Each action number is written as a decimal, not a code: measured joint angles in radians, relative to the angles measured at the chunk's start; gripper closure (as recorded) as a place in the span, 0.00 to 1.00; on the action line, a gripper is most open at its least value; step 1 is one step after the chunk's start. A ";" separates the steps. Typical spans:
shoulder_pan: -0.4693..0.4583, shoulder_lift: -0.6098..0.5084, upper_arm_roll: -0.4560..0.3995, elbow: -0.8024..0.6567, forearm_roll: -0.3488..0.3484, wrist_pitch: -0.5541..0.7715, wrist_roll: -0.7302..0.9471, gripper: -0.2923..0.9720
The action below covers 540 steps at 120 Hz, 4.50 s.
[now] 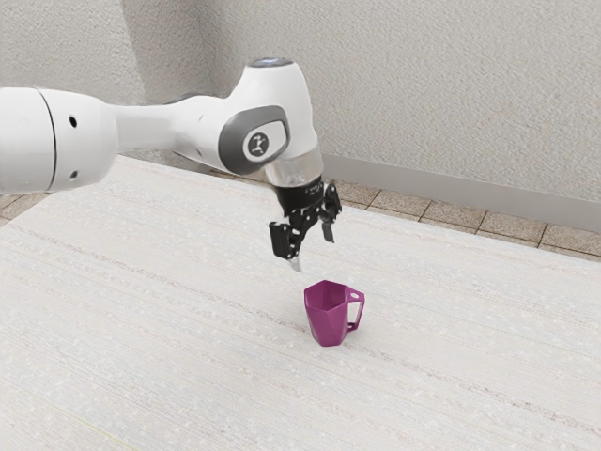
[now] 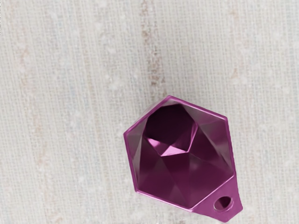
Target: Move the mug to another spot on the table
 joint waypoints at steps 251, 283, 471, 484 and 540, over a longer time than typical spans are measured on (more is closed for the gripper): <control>-0.065 0.294 -0.108 0.138 0.371 0.107 -0.909 0.40; -0.065 0.330 -0.102 0.169 0.372 0.108 -0.916 0.40; -0.065 0.364 -0.130 0.279 0.563 -0.376 -0.888 0.78; -0.063 0.358 -0.123 0.283 0.581 -0.419 -0.864 0.77; 0.024 0.327 -0.057 0.252 0.588 -0.394 -0.718 0.77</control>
